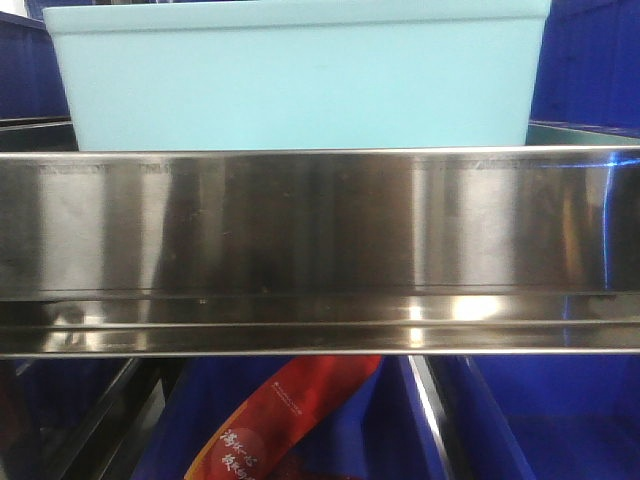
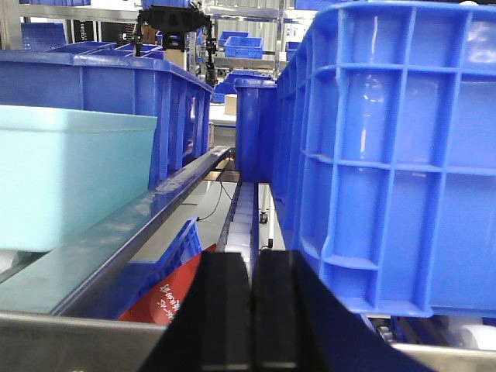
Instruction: Fetch blue bin and place on conveyor start
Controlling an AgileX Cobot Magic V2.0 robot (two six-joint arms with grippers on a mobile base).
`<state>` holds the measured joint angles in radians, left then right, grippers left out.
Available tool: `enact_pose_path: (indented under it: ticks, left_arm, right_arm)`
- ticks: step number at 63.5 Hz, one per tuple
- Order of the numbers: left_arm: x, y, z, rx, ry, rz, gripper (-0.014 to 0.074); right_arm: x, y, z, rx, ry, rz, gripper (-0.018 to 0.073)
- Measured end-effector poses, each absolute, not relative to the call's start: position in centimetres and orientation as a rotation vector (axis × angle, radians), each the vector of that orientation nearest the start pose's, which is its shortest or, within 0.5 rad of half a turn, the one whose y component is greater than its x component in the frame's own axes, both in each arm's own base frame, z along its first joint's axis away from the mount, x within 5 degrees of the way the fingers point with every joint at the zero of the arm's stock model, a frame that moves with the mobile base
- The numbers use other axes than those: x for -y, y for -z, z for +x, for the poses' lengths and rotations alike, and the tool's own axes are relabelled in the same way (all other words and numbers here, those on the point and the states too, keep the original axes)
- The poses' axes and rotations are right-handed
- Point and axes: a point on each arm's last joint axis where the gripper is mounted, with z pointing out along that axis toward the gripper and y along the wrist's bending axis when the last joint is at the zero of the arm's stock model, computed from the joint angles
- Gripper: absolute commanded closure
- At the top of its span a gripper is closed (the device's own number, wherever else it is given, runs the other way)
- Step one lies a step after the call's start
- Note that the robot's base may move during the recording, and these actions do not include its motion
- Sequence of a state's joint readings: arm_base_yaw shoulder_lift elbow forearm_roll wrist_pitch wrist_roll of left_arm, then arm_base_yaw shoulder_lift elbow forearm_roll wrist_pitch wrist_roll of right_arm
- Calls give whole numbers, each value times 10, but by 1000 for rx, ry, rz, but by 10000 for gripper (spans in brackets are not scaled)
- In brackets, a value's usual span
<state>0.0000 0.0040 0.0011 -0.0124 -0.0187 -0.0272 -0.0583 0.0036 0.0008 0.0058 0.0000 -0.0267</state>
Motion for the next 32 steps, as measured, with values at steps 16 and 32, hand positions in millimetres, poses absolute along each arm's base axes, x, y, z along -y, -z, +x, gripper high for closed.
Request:
enact_pose_path:
  ticks: [16,32]
  left_arm:
    - [0,-214,56,-1470,32,-29,707]
    - [0,-214,56,-1470,32,-29,707]
  right_arm:
    - [3,-213,56,-1488,64,28,722]
    - [3,-213,56,-1488,64,28,722]
